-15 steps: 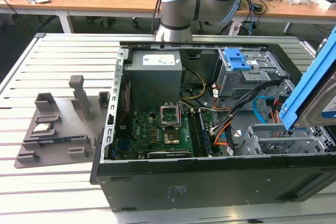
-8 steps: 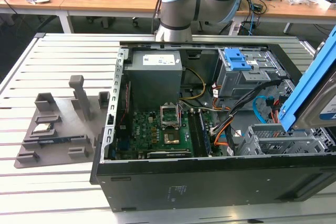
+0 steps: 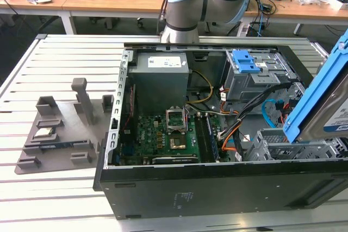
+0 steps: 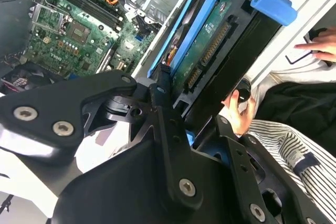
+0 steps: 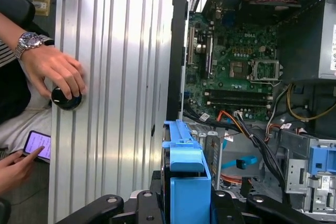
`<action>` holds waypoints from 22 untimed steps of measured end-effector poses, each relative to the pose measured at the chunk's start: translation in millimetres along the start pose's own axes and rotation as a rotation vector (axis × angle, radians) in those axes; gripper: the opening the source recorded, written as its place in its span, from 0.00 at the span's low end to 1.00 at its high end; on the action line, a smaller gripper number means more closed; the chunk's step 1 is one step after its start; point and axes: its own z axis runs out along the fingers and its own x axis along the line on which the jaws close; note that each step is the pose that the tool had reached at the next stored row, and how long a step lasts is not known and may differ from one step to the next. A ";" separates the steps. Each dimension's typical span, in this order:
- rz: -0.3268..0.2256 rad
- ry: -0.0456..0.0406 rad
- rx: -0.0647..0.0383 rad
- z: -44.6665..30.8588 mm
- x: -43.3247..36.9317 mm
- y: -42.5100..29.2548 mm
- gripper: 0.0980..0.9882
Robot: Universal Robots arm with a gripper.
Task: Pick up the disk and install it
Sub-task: 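Pick up the disk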
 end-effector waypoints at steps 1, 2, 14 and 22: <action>0.000 0.0002 0.000 1.1 -0.6 -0.3 0.30; 0.000 0.0006 0.000 2.2 -1.4 -0.7 0.30; 0.000 0.0246 -0.001 15.8 -51.1 -16.5 0.30; 0.000 0.0299 -0.002 25.3 -66.1 -23.9 0.30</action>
